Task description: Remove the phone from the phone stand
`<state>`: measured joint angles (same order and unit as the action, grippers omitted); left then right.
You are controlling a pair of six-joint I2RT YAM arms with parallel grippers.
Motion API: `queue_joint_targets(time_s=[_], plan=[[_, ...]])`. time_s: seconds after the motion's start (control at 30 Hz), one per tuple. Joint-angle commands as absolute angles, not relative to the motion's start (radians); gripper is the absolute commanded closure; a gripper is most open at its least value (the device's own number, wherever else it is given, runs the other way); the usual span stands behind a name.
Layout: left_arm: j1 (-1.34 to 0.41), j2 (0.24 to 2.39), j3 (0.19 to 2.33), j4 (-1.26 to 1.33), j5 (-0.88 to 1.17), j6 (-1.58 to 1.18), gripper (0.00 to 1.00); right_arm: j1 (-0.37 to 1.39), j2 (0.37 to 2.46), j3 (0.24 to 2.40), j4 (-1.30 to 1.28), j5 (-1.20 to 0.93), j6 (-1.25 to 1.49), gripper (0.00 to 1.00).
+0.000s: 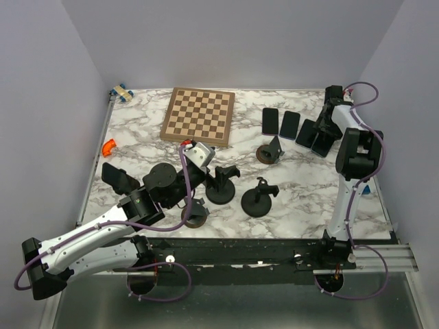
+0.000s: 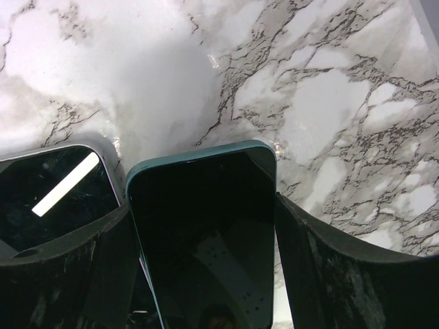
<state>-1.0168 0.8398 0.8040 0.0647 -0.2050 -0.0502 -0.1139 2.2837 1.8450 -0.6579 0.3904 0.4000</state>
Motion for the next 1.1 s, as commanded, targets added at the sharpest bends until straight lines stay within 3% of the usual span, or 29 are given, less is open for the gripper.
queue_joint_targets(time_s=[0.0,0.17,0.4,0.57,0.8,1.07], plan=[[-1.020,0.843,0.830,0.057,-0.190,-0.054,0.12,-0.092,2.308,1.873,-0.683,0.398,0.374,0.18],[-1.020,0.830,0.825,0.059,-0.190,-0.052,0.11,-0.068,2.254,1.902,-0.721,0.384,0.371,0.03],[-1.020,0.817,0.827,0.059,-0.215,-0.032,0.12,0.026,2.015,1.872,-0.753,0.412,0.395,0.00],[-1.020,0.808,0.825,0.062,-0.229,-0.019,0.11,0.139,1.700,1.557,-0.632,0.350,0.467,0.00],[-1.019,0.817,0.825,0.063,-0.235,-0.015,0.11,0.195,1.258,1.022,-0.367,0.018,0.569,0.00],[-1.014,0.823,0.840,0.056,-0.336,0.043,0.11,0.194,1.081,0.998,-0.362,-0.054,0.487,0.00]])
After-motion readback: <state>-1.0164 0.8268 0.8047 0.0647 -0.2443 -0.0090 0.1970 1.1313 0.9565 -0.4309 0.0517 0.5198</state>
